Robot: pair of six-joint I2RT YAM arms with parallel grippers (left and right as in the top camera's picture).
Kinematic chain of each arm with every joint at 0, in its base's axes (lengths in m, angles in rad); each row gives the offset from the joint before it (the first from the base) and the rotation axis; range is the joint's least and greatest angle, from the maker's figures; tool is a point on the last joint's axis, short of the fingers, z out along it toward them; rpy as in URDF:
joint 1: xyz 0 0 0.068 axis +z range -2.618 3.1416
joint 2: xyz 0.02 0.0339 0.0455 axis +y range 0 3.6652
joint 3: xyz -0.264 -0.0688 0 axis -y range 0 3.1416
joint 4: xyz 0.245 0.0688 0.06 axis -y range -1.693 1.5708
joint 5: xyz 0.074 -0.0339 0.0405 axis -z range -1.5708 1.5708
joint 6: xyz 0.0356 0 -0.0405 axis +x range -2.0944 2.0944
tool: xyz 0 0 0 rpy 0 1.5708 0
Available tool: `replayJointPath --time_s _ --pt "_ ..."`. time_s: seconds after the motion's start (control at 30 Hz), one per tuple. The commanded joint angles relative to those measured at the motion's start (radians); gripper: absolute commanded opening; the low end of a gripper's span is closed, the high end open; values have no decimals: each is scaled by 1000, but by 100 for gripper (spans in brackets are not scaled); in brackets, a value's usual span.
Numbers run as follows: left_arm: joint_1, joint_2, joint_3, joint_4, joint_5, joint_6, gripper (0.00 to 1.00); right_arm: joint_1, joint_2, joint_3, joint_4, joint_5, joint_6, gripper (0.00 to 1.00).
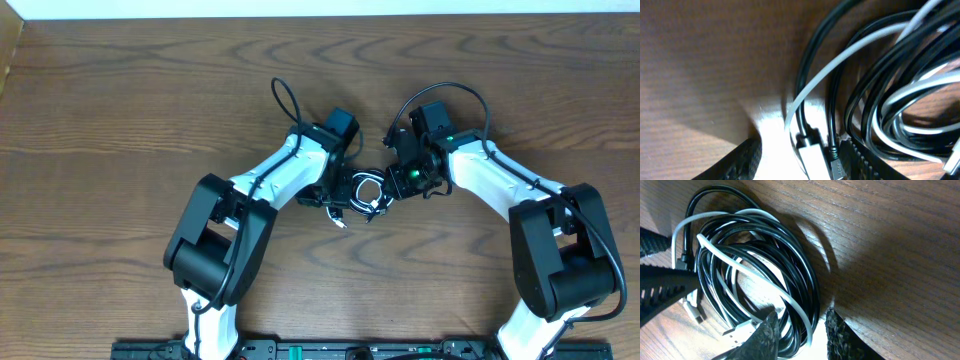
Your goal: Untangle cables
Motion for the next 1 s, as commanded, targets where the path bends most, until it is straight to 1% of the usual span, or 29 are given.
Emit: replayJointPath --time_s 0.0,0.17,0.33,0.63,0.77,0.97 --pt "-10 14 -24 -37 -21 -45 56 5 -26 8 0 0 10 27" --pt "-10 14 -24 -44 -25 -45 56 4 -26 8 1 0 10 29" --pt "-10 14 -24 -32 -66 -44 56 4 -26 8 0 0 10 30" --pt "-10 14 -24 -13 -73 -18 56 4 -26 8 0 0 10 32" --pt "-10 14 -24 -3 -74 20 56 4 -26 8 0 0 10 33" --pt "-10 14 -24 5 -103 23 57 4 -26 8 0 0 10 33"
